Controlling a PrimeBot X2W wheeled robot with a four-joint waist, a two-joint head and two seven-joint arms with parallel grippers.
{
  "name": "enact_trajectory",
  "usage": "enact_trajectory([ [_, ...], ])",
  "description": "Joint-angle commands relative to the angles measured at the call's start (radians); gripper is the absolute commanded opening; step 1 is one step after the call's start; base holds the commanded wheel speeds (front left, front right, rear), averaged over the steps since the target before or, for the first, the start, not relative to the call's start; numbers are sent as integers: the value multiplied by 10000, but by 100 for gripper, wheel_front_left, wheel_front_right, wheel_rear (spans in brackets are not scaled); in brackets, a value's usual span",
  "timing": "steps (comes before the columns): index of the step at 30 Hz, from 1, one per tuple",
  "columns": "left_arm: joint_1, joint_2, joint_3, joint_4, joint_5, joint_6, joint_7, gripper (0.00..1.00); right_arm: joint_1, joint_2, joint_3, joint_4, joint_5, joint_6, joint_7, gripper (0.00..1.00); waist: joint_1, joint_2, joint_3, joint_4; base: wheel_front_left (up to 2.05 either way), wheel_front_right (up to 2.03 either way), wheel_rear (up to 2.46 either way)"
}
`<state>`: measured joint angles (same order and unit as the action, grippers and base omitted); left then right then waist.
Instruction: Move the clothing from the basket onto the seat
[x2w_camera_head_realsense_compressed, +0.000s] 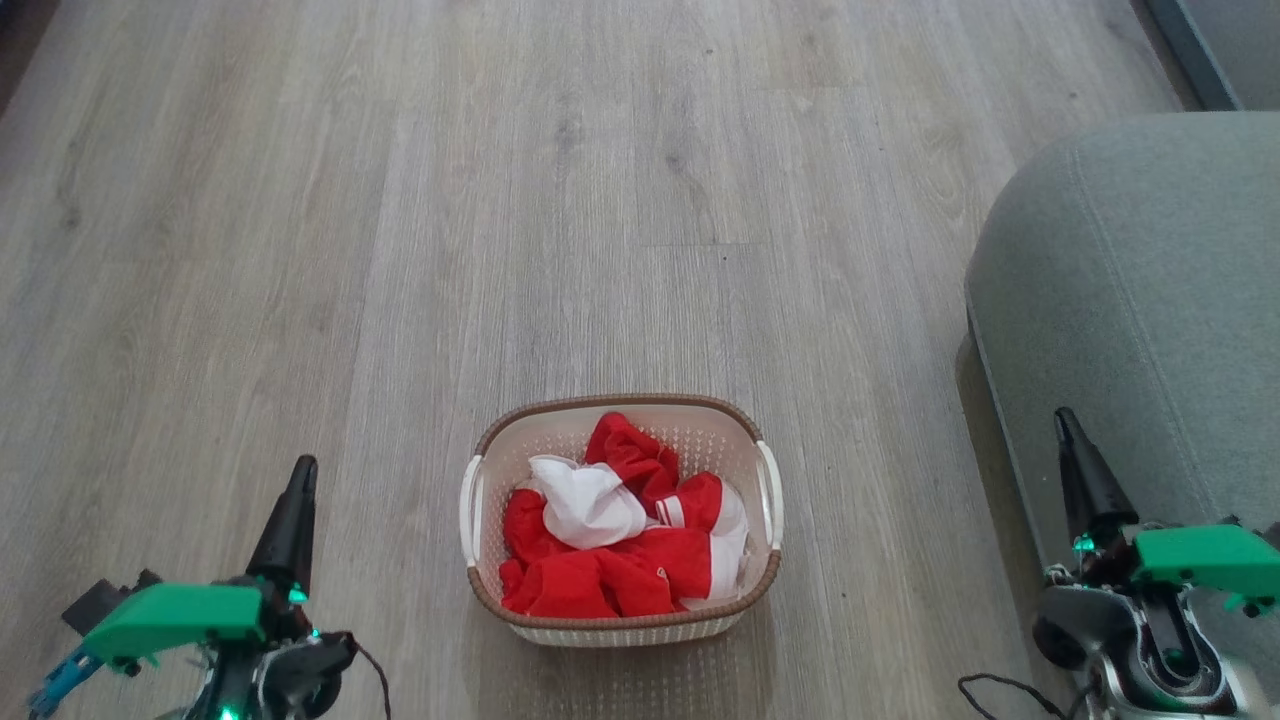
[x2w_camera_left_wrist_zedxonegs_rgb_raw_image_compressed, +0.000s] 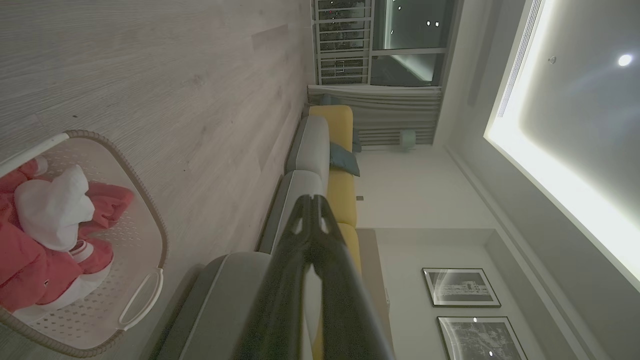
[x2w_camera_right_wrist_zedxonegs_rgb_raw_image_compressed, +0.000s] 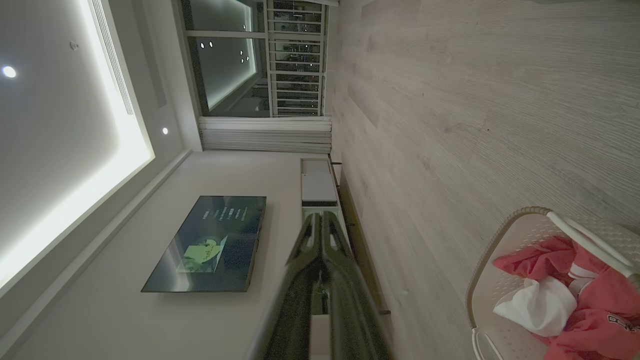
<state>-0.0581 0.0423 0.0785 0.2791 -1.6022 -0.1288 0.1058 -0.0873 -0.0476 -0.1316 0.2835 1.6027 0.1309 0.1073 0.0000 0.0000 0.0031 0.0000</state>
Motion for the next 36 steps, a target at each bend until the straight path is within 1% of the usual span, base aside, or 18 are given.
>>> enact_trajectory([
  [1,-499,79,350,-341,-67,-19,72,0,-206,-26,182,-388,62,-2,57,0,0,0,0,0,0,0,0],
  [26,-499,79,349,-342,-67,-19,72,0,-206,-26,182,-388,62,-2,57,0,0,0,0,0,0,0,0],
  [27,4,-4,-6,27,2,0,-5,100,1,4,8,38,-1,0,-2,100,0,0,0,0,0,0,0],
  [29,46,-11,-41,183,11,0,-31,100,30,13,25,219,-8,0,-9,100,0,0,2,0,0,0,0],
  [36,18,-6,-226,189,82,-1,-240,100,49,-41,134,156,-182,0,-157,100,0,0,8,0,0,0,0],
])
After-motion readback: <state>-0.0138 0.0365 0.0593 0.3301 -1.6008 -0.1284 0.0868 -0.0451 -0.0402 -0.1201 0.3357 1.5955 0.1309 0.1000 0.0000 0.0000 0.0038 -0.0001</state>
